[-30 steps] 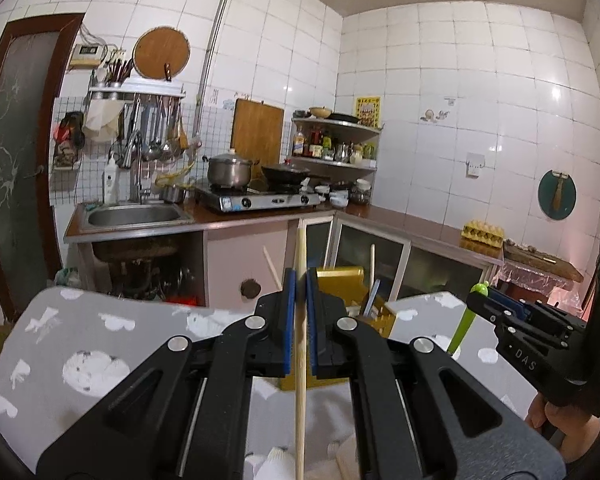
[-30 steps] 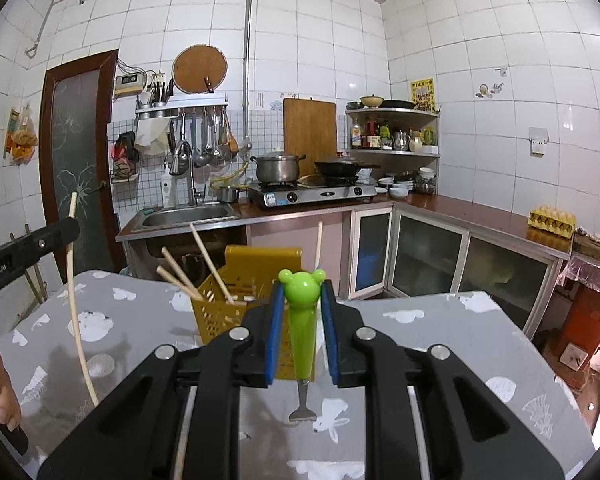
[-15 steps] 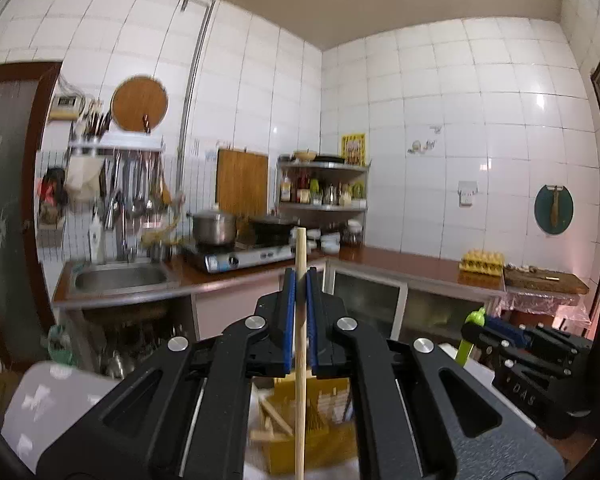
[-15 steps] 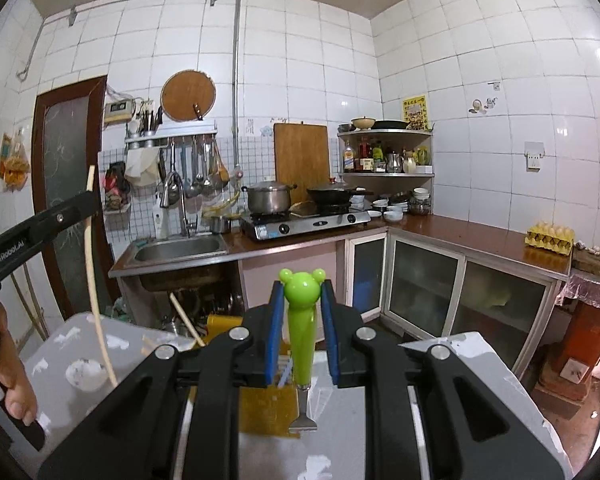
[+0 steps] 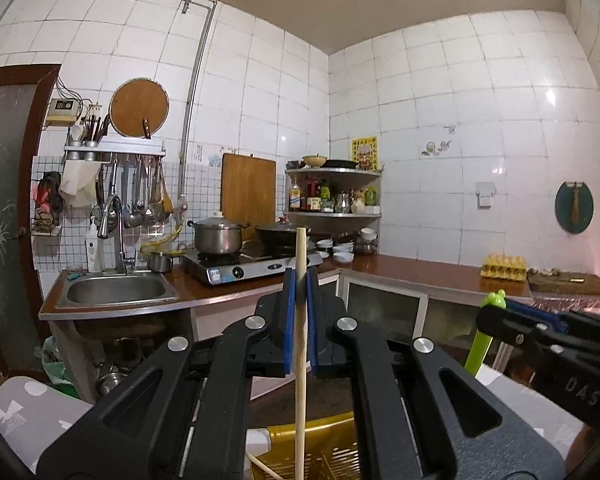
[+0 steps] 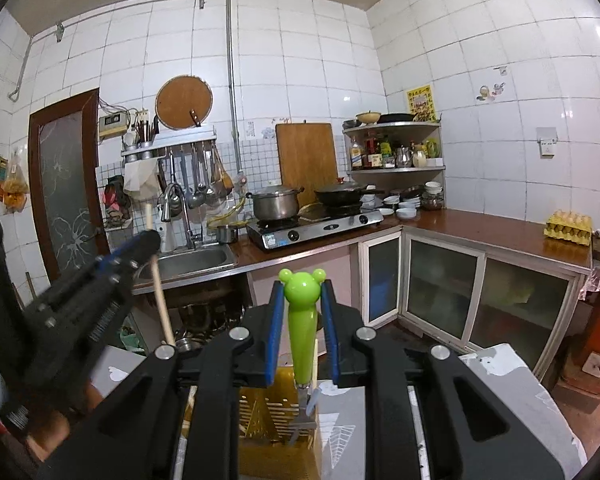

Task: Organize utensils
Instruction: 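Carry the chopstick over the holder with the left tool while the right tool carries the frog utensil, then open the left tool while the right tool opens, dropping chopstick and frog utensil into the holder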

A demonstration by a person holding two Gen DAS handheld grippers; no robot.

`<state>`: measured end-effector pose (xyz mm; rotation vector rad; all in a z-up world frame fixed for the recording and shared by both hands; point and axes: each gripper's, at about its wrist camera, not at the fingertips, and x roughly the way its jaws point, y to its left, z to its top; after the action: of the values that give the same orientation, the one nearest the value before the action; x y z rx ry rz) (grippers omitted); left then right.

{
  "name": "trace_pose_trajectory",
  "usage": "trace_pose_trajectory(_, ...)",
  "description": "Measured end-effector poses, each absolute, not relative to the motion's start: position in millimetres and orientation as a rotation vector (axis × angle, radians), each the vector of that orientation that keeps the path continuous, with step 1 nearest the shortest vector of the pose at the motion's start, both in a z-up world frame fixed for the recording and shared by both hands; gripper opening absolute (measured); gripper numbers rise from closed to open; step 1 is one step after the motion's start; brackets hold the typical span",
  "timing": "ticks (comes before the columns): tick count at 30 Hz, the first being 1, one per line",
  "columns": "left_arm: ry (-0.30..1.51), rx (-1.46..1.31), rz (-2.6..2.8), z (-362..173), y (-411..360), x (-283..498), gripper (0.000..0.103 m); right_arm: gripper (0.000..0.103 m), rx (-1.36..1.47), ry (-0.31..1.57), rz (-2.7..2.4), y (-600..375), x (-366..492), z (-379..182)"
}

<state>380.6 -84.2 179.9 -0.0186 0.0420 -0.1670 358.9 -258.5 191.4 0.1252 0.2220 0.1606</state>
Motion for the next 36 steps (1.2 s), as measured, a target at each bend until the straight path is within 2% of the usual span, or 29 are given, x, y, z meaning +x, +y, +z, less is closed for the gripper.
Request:
trace_pose_trajectory(6,0.072,-0.050,-0.143,155.2,-76.4,404.6,0.004,0.019,0.116,0.274,0.172,-253.9,381.2,167.7)
trace_pose_trajectory(14,0.075,-0.040,-0.115,140.5,-72.8,404.7,0.004,0.019,0.100,0.374,0.163,-248.6,403.2,141.1)
trace_pose_trajectory(20,0.143,-0.017,-0.090,127.3,-69.2,405.0,0.005,0.019,0.064,0.483,0.169,-243.8,414.2,114.9)
trace_pose_trajectory(22,0.180,-0.031,-0.088,126.1,-62.8,405.6,0.010,0.023,0.039,0.500,0.160,-242.1,412.1,109.3)
trace_pose_trajectory(23,0.195,-0.041,-0.087,126.5,-58.6,403.7,0.018,0.034,0.028,0.502,0.147,-242.6,409.7,108.9)
trace_pose_trajectory(24,0.206,-0.052,-0.082,128.4,-52.7,399.0,0.029,0.050,0.027,0.499,0.137,-243.9,406.8,110.0)
trace_pose_trajectory(25,0.206,-0.057,-0.080,130.2,-48.5,394.7,0.035,0.055,0.033,0.488,0.130,-246.6,400.6,112.6)
trace_pose_trajectory(27,0.193,-0.063,-0.073,137.4,-38.3,378.0,0.052,0.058,0.038,0.478,0.113,-252.1,386.4,118.1)
trace_pose_trajectory(28,0.195,-0.066,-0.076,141.3,-33.5,369.1,0.057,0.060,0.041,0.478,0.108,-253.5,380.6,119.6)
trace_pose_trajectory(29,0.199,-0.068,-0.082,143.7,-30.6,362.3,0.067,0.066,0.046,0.478,0.101,-255.6,372.3,121.2)
trace_pose_trajectory(33,0.186,-0.058,-0.082,155.2,-14.2,314.5,0.092,0.073,0.047,0.499,0.093,-260.1,340.0,117.1)
trace_pose_trajectory(36,0.191,-0.051,-0.084,152.3,-4.9,285.2,0.098,0.077,0.031,0.519,0.085,-260.7,308.7,104.2)
